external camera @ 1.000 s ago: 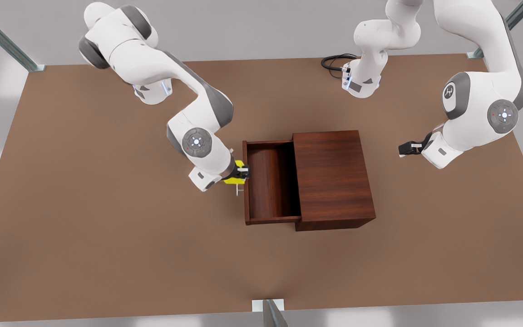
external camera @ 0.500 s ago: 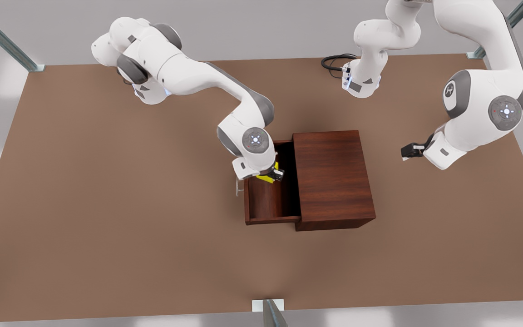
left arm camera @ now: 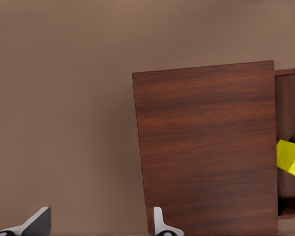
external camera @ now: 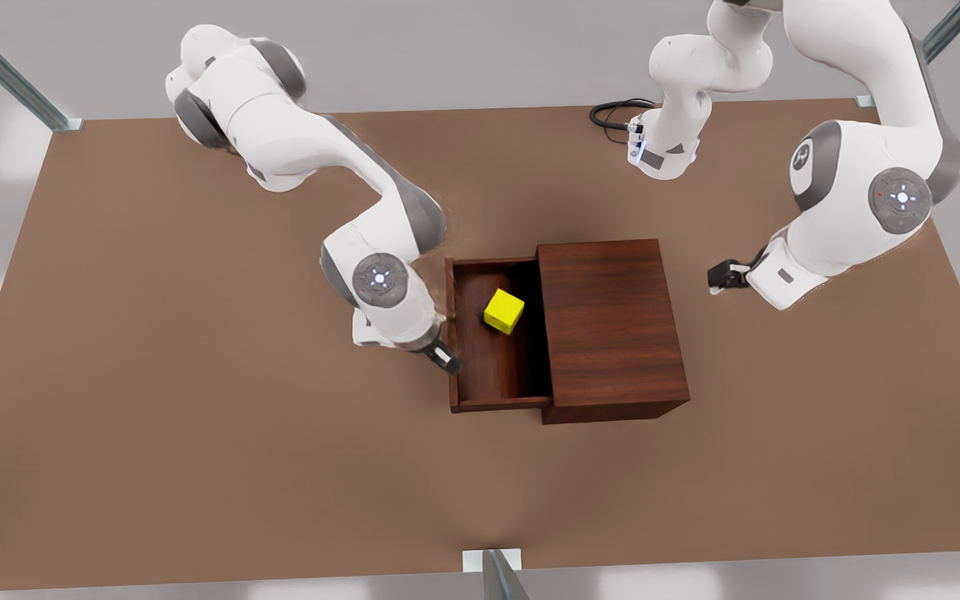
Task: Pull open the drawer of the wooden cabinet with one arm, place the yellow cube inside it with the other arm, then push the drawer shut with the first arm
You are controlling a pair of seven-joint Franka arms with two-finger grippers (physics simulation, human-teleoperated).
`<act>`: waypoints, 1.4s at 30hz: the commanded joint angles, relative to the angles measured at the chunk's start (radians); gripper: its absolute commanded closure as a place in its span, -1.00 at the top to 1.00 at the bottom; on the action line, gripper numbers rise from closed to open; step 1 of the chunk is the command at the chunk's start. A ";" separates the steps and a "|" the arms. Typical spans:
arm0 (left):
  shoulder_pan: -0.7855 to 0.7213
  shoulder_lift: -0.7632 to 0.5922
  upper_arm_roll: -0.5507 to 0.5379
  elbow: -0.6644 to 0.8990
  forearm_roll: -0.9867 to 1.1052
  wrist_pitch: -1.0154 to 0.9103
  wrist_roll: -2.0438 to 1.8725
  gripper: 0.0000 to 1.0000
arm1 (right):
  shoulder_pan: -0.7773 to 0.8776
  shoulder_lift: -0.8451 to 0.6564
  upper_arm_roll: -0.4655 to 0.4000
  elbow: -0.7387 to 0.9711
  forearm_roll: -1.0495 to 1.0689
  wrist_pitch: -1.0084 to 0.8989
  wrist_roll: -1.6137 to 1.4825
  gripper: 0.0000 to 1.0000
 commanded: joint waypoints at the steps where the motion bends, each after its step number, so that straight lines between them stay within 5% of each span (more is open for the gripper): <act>1: -0.129 -0.001 -0.006 0.038 -0.001 -0.040 -0.400 1.00 | -0.158 -0.062 0.005 -0.003 0.000 -0.256 -0.378 1.00; 4: -0.353 0.157 -0.013 0.259 -0.006 -0.071 -0.924 1.00 | -0.446 -0.119 0.011 -0.100 -0.041 -0.287 -0.930 1.00; 7: -0.527 0.354 -0.010 0.447 0.000 0.028 -1.248 1.00 | -0.600 -0.308 0.011 -0.489 -0.075 -0.036 -1.347 1.00; 12: -0.697 0.556 -0.002 0.560 0.169 0.288 -1.497 1.00 | -0.589 -0.316 0.013 -0.506 -0.072 -0.086 -1.252 1.00; 22: -0.783 0.811 0.015 0.712 0.344 0.608 -1.620 1.00 | -0.588 -0.305 0.013 -0.503 -0.081 -0.085 -1.255 1.00; 42: -0.791 0.915 0.026 0.703 0.448 0.605 -1.529 1.00 | -0.589 -0.305 0.013 -0.503 -0.081 -0.086 -1.258 1.00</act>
